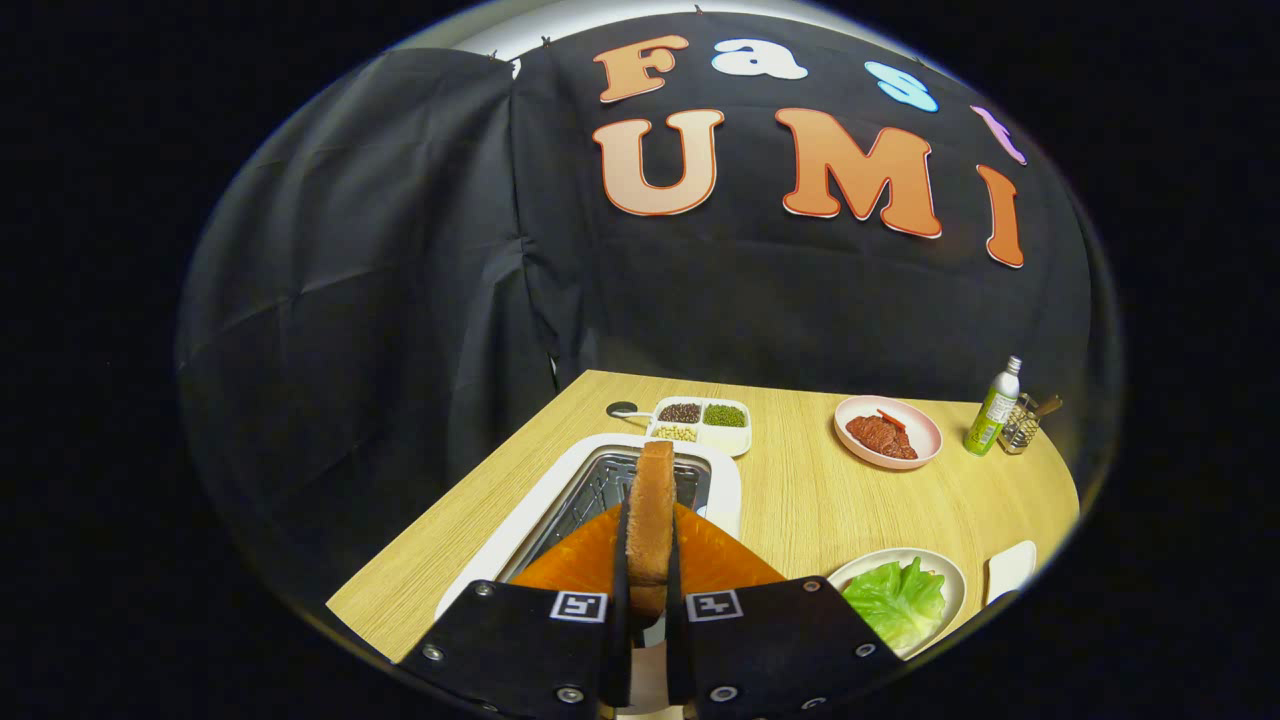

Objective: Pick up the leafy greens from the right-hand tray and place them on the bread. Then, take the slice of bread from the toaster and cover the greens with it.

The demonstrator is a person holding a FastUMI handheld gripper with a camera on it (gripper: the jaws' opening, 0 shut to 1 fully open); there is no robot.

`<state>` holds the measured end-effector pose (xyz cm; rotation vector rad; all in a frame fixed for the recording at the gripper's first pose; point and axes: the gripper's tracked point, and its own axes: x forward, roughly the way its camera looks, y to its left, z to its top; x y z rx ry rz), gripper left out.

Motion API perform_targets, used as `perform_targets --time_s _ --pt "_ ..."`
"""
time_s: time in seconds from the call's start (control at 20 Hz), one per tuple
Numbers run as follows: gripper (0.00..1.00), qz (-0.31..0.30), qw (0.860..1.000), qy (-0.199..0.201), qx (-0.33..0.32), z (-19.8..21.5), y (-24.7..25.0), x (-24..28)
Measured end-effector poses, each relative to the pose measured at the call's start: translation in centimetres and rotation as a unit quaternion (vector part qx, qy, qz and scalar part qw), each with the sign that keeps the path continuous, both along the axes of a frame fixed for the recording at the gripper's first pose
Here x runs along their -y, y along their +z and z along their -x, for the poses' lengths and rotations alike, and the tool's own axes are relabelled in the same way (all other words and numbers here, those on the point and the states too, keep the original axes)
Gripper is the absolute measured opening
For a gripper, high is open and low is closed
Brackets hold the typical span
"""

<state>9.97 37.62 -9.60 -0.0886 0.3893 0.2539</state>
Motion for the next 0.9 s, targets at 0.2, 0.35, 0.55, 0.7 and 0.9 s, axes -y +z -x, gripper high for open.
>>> perform_targets --time_s 0.2,0.35,0.55,0.7,0.9 --pt "0.14 0.0 1.0 0.005 0.008 0.4 0.7 0.1" --pt "0.14 -0.005 1.0 0.004 0.023 0.3 2.3 0.4" --pt "0.14 -0.022 0.999 -0.001 0.043 0.4 5.2 1.0" --pt "0.14 -0.038 0.998 -0.002 0.053 0.7 7.1 1.9" --pt "0.14 -0.059 0.997 -0.002 0.051 1.7 8.3 3.0"
